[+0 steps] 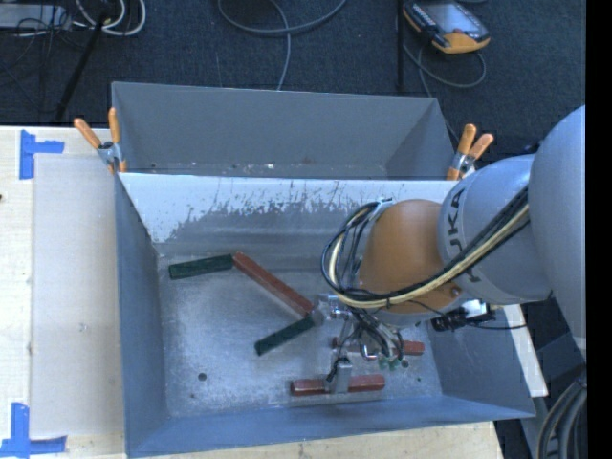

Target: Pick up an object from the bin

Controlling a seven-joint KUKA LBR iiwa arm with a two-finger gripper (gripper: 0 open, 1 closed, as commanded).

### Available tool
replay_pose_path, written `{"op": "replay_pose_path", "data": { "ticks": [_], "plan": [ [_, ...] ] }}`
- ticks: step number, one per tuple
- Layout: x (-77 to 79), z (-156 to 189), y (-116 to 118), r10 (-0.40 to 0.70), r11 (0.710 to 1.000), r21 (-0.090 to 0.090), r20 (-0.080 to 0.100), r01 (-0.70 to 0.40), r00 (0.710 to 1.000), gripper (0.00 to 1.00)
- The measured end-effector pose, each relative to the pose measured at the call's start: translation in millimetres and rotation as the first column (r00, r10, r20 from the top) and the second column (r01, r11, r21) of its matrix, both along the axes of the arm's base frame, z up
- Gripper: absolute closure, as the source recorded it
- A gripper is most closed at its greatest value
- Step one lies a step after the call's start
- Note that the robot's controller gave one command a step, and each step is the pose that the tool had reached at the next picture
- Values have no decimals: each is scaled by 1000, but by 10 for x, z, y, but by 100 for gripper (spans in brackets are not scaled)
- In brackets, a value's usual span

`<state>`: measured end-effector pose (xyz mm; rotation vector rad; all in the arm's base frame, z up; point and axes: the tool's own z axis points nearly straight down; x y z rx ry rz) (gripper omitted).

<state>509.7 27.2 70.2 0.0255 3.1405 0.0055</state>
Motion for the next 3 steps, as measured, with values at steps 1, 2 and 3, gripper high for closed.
{"op": "replay_pose_path", "data": {
  "ticks": [1, 2, 3],
  "plan": [
    [-113, -4, 913, 65, 998, 0, -2, -65, 998, 0],
    [8, -2, 971, 244, 970, -3, -3, -244, 970, 0],
    [520, 5, 1342, 408, 913, -3, -3, -408, 913, 0]
  ]
}}
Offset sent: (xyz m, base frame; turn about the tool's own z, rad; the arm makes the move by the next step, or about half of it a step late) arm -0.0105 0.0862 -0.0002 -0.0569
